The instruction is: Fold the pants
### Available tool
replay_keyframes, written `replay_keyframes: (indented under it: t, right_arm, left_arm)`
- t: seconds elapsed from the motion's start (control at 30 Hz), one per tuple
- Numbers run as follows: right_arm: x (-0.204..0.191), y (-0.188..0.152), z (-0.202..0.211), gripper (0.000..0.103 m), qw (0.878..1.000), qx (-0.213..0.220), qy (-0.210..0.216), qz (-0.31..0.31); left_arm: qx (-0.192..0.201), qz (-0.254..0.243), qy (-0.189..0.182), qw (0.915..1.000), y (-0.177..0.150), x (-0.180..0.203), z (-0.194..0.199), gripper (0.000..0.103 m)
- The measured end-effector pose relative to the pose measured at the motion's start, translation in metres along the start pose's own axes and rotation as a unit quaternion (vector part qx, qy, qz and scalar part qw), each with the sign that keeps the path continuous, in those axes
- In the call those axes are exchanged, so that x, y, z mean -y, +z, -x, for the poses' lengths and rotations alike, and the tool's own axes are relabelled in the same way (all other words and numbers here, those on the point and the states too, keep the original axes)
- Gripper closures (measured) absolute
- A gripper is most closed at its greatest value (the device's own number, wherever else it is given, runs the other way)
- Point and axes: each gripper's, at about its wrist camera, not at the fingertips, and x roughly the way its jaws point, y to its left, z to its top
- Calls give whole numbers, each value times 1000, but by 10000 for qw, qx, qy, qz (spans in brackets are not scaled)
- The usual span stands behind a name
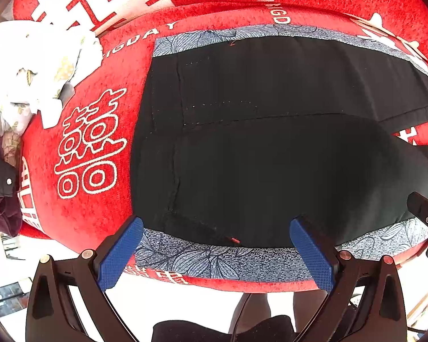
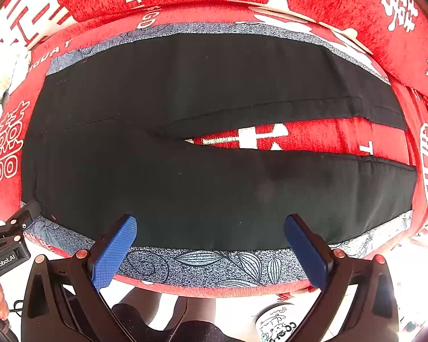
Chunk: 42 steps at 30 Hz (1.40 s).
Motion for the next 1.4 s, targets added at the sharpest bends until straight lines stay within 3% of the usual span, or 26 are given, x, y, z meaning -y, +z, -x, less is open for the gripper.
replay_keyframes:
  t: [0.57,0.63,0.93,1.23,1.4]
  right_arm:
    - [-7,-2,-2,0,10000,-29,-57,74]
    - [-7,-1,-3,0,9999,-33,-60,75]
    - [-9,-1,-5,0,10000,-62,-49,61]
    - [-10,-2,-7,0,9999,-82,-131,71]
    - [-11,-2,-8,0,9999,-86,-123,59]
  left_arm:
    - [-168,52,12,9998,-2,-7,-8,0]
    - [-392,-2,165,9991,-4,-8,-7,0]
    - [-161,91,87,9998,-6,-12,-9,0]
    - [-203,94,224,9995,-13,-19,-14,0]
    - [-225,152,116,9996,-14,-23,-14,0]
